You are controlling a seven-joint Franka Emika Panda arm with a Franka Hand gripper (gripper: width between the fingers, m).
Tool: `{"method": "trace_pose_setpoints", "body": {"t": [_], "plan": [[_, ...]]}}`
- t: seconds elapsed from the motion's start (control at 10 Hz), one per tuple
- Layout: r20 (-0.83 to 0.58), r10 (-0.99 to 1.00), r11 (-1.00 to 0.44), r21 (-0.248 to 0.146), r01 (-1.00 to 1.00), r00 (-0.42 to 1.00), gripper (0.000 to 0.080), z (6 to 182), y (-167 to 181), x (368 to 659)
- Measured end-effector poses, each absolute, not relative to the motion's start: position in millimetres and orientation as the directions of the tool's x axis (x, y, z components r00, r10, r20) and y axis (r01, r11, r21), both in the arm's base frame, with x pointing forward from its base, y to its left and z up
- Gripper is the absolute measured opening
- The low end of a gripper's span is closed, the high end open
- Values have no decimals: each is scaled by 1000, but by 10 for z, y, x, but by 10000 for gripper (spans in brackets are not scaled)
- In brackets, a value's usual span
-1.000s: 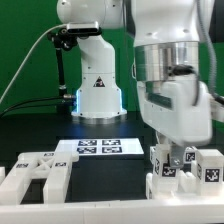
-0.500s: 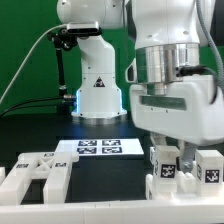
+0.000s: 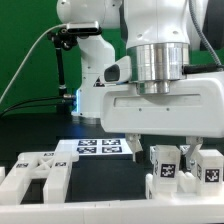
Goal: Assemble chair
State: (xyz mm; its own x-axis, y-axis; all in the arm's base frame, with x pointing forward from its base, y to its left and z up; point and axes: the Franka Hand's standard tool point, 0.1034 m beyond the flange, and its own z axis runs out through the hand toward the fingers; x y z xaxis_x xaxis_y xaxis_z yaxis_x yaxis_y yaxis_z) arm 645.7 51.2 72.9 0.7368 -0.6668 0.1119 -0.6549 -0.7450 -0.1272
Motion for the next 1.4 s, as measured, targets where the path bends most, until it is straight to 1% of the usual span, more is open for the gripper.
{"method": "trace_pose_setpoints", "body": {"t": [0.1, 0.2, 0.3, 0.4, 0.5, 0.6, 0.7, 0.8, 1.0, 1.1, 1.2, 1.3, 1.4], "plan": [[150, -446, -895, -60, -442, 883, 649, 711, 526, 6459], [155, -318, -948, -26, -318, 935, 649, 652, 536, 6434], [147, -240, -970, -9, -242, 959, 649, 669, 541, 6443], [152, -241, -970, -9, -242, 959, 649, 672, 532, 6451], [151, -258, -966, -12, -259, 954, 534, 669, 533, 6448], [151, -273, -962, -14, -274, 950, 534, 669, 533, 6448], [151, -281, -959, -16, -282, 948, 397, 669, 532, 6448], [150, -322, -946, -22, -322, 935, 284, 668, 532, 6448], [143, -503, -864, -51, -501, 853, 284, 667, 522, 6450], [136, -618, -786, -70, -614, 775, 284, 667, 515, 6454], [115, -750, -661, -86, -745, 652, 284, 661, 525, 6440], [76, -872, -489, -94, -867, 483, 284, 658, 533, 6424], [31, -946, -324, -108, -940, 323, 284, 657, 528, 6434]]}}
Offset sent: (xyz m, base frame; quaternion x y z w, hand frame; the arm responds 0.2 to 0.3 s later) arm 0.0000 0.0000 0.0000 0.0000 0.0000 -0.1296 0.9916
